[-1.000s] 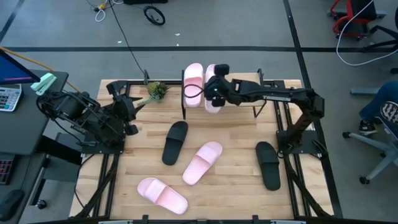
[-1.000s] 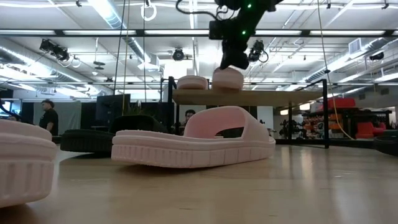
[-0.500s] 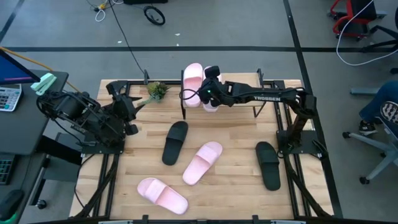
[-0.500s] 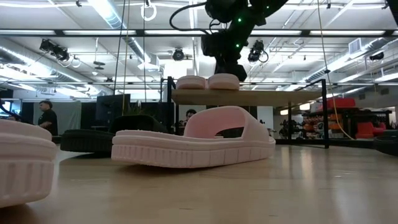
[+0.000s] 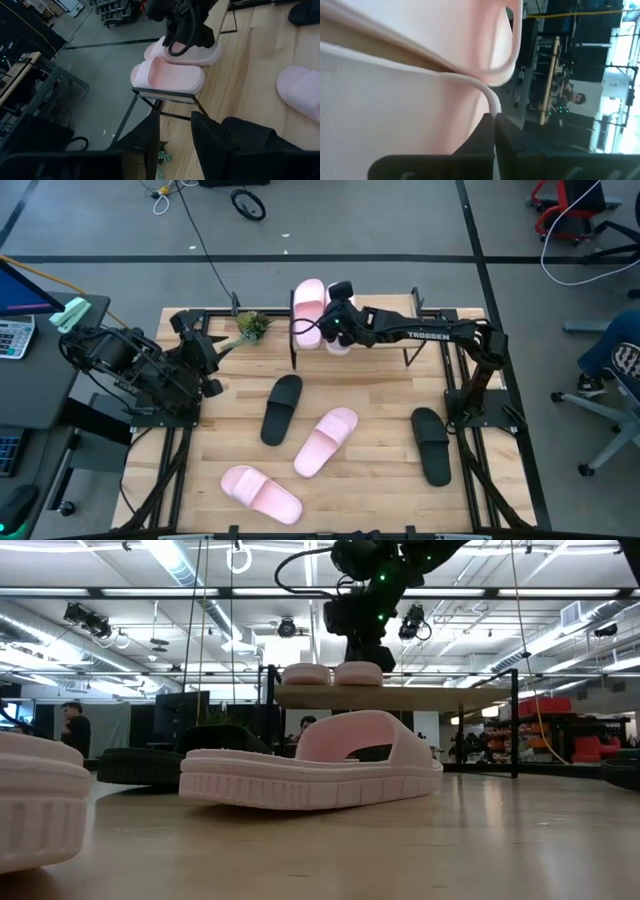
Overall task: Pick and place slides into the shelf
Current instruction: Put the right pink slide on the shelf
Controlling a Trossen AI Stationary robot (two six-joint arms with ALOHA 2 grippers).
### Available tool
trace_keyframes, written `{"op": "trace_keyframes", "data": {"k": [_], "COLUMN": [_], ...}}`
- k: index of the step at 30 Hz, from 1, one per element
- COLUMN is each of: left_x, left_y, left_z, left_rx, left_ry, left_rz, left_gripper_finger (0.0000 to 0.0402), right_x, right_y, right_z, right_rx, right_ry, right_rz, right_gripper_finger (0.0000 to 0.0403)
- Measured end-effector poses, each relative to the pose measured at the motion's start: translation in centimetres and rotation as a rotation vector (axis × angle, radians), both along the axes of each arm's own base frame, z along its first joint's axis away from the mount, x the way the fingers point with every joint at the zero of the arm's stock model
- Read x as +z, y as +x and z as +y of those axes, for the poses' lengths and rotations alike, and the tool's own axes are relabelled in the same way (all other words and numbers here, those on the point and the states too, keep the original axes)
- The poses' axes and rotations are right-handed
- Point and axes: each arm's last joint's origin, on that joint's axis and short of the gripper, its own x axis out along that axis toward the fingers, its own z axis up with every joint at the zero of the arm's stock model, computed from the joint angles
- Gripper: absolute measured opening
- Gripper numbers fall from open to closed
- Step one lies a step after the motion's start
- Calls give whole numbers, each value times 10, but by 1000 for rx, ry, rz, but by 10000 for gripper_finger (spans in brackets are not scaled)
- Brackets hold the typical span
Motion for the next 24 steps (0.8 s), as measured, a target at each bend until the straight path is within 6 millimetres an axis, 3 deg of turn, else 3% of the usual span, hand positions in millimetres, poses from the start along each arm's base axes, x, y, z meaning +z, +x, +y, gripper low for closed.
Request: {"op": "trace_keyframes", "data": {"k": [12,24], "left_x": [0,0], "left_y": [0,0], "left_z": [0,0], "left_rx": [0,-2], "left_ry": [0,3], "left_rz": [0,3], "left_gripper_finger": [114,113], "right_x": [4,7], "right_y": [-5,-6], "right_z": [-11,-24], "right_rx": [5,-23], "right_ry": [3,123], "right_rz": [8,-214], "right_gripper_finger": [0,12]}}
